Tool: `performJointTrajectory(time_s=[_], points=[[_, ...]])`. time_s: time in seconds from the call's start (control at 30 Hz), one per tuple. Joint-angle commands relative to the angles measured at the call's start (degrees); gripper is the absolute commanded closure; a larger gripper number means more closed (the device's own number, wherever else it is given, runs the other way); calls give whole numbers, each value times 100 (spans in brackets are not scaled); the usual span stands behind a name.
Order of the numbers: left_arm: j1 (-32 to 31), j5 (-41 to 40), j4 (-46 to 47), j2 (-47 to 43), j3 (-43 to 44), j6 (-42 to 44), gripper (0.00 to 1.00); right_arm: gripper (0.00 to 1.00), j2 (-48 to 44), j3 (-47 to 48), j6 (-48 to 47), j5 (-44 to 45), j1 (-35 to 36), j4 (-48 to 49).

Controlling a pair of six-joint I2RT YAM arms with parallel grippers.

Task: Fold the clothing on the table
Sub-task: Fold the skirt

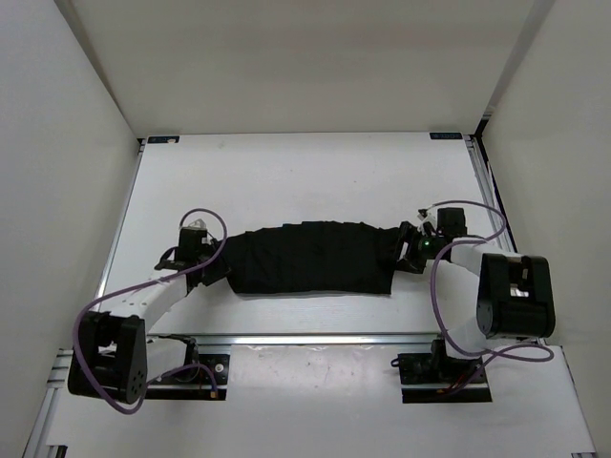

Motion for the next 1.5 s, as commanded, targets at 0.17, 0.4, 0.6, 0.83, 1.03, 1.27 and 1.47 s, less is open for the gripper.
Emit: performJointTrajectory(time_s=[0.17, 0.4, 0.6, 0.83, 1.03, 1.27, 1.47], points=[[-212, 262, 281, 255, 369, -46, 53, 36, 637, -65, 398, -892, 519, 1402], [-809, 307, 527, 730, 491, -187, 54, 99, 989, -557, 1391, -1904, 370, 3058], [-1495, 332, 641, 1424, 1044, -196, 54, 100, 664, 170, 217, -1010, -201, 708], [-2180, 578, 878, 2320, 1739, -257, 55, 100, 181, 1094, -735, 432, -588, -1370], [-2524, 675, 896, 2690, 2047, -240, 54, 100, -232, 1981, -595, 644, 61, -1916], [-2480, 728, 870, 2787, 2126, -248, 54, 100, 153, 3211, 20, 276, 1580, -1873], [-2366, 772, 887, 2752, 2162, -204, 54, 100, 1102, 4135, 310, -128, 2470, -1890]])
